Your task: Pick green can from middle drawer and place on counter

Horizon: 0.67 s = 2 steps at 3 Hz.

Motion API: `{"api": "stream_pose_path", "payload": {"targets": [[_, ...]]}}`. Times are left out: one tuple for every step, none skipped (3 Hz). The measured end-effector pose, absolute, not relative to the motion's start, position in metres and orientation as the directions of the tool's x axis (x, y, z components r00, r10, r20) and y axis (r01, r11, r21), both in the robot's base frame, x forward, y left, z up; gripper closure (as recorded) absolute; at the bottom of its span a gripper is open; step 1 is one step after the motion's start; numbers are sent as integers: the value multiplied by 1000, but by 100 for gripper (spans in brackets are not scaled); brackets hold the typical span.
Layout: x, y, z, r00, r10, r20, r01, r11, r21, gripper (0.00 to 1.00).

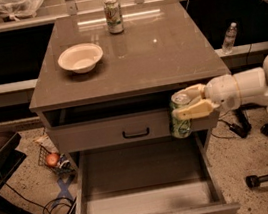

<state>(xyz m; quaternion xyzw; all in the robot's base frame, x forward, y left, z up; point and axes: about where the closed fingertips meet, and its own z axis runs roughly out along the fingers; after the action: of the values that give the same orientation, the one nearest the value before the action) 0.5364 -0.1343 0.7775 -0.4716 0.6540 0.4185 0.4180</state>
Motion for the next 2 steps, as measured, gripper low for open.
{"api": "stream_pose_path", "payload": {"targets": [[554,-157,846,-242,-300,-923,-947,282,157,100],[562,-183,899,-266,-285,-921,-912,385,145,100]]}}
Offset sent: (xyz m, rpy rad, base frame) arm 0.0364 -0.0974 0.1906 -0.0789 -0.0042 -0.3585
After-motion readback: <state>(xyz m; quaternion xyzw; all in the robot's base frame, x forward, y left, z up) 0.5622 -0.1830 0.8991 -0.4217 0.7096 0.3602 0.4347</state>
